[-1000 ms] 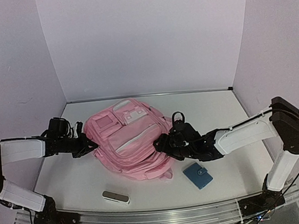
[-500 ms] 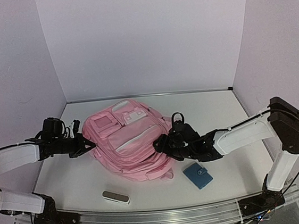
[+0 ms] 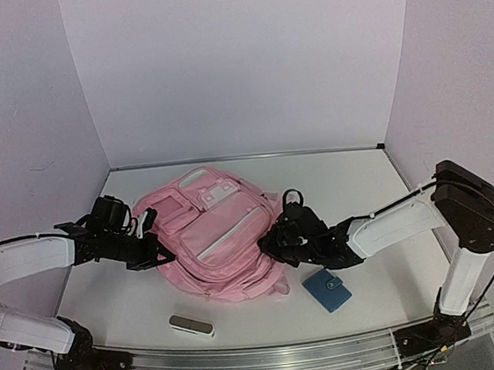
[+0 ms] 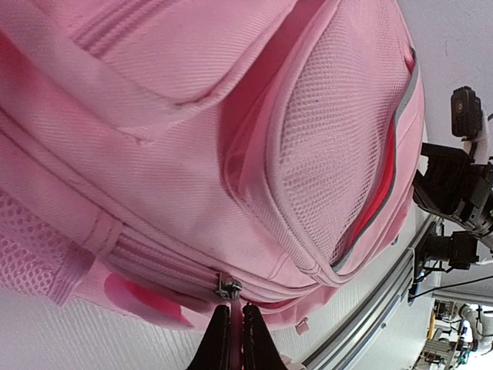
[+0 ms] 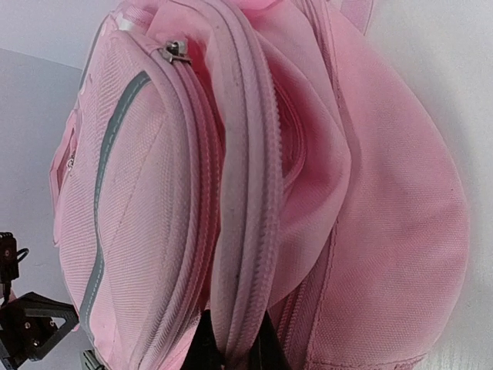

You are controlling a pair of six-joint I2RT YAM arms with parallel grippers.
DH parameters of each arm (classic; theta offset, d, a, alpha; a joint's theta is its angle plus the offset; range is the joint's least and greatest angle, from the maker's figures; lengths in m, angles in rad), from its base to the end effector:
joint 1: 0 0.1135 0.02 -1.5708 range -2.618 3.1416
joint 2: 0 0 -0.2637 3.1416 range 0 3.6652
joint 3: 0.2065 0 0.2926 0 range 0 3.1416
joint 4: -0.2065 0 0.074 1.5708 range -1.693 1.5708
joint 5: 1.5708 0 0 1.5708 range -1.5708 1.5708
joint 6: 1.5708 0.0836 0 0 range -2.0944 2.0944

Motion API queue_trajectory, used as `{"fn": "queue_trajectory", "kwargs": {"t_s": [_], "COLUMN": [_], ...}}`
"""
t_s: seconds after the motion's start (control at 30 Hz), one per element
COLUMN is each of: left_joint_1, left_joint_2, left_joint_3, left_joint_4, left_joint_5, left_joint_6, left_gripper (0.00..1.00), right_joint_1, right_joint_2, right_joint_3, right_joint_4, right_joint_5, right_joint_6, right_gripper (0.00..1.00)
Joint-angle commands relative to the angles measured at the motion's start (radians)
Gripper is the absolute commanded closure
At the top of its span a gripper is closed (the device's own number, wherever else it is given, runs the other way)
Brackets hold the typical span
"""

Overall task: Pack the student bag
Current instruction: Zip the student bag at the center of the board.

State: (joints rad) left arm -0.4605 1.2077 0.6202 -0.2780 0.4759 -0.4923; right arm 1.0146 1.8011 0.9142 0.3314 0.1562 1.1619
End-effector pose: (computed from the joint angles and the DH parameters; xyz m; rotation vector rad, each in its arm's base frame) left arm 0.2464 -0.1650 0.1383 0.1873 2.5571 -0.9814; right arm 0.2437 0.3674 0.1036 0.2726 2.3160 1.0634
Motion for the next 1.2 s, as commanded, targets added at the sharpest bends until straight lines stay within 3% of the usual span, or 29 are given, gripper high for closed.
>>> {"fn": "queue_trajectory", "kwargs": {"t_s": [0.0, 0.37, 0.53, 0.77, 1.17], "left_joint_1": [-0.079, -0.300, -0.343, -0.390, -0.530], "left_joint_2": [0.051, 0.121, 0.131, 0.135, 0.366], "left_joint_3": [0.087, 0.207, 0.222, 0.243, 0.432], "left_joint_4": [-0.017, -0.138, -0.161, -0.067, -0.033], "left_joint_5": [-0.013, -0.057, -0.045, 0.009, -0.030], "left_joint_6": [0.007, 0.090, 0.098, 0.047, 0.047], "left_gripper": [1.00, 1.00, 1.00, 1.00, 1.00], "right_joint_1": [0.005, 0.005, 0.005, 0.004, 0.005], "right_joint_2": [0.028, 0.070, 0.072, 0.074, 0.065], "right_joint_3": [0.017, 0.046, 0.040, 0.041, 0.027], "right_joint_4": [0.054, 0.063, 0.063, 0.063, 0.063], "right_joint_5": [0.006, 0.035, 0.054, 0.066, 0.074], "right_joint_6": [0.047, 0.082, 0.097, 0.104, 0.117], "right_gripper": [1.00, 1.00, 1.00, 1.00, 1.00]}}
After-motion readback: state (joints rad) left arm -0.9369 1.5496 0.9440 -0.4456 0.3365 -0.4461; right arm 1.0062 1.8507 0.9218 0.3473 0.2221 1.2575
